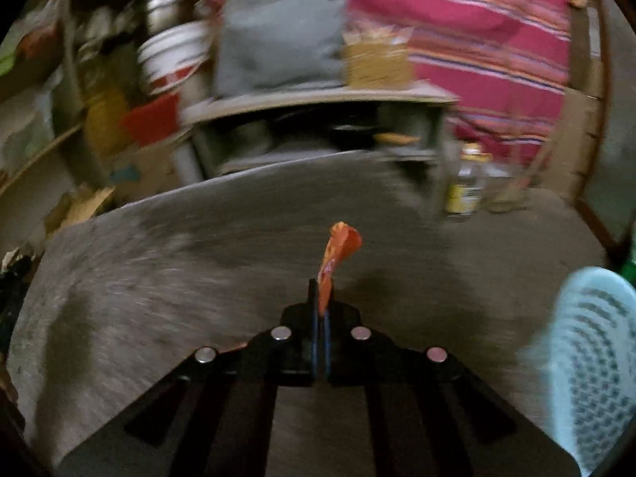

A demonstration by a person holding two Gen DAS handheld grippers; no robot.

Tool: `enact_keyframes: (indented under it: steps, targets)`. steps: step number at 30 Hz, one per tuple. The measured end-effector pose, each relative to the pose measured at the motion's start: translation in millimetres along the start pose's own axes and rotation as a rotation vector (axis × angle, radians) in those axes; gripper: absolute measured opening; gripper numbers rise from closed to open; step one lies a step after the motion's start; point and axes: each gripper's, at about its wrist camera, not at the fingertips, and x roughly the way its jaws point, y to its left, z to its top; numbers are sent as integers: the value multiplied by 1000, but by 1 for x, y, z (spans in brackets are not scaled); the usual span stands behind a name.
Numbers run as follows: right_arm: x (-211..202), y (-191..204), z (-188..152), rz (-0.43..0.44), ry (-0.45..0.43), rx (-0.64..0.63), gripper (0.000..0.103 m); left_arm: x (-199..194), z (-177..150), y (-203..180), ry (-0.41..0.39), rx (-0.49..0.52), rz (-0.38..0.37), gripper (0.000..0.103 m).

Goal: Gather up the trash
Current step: 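Carry the wrapper and beige paper over the basket and open both tools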

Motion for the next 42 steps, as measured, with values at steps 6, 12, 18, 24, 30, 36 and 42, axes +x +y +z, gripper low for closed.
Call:
enact_keyframes:
  steps: [6, 12, 18, 24, 30, 36, 42]
  targets:
    - [-54, -116, -15, -49, -88, 150, 2, -19, -11, -91, -18, 103, -73, 49]
    - [-88, -214, -29, -68, -140, 277, 2, -44, -27, -177, -23, 148, -184, 49]
    - [-93, -258, -36, -129, -112, 204, 2, -79, -46, -257, -60, 232, -237, 49]
    - [-95, -283, -48, -138, -69, 174, 2, -111, -65, -337, -74, 307, -321, 49]
    - [-96, -303, -56, -71, -68, 224, 2, -135, -81, -396, -74, 338, -404, 49]
    - [-97, -307, -57, -60, -67, 224, 2, -142, -96, -429, -64, 352, -436, 49]
    - [-94, -309, -60, -62, -42, 259, 6, -144, -107, -443, -64, 376, -429, 50]
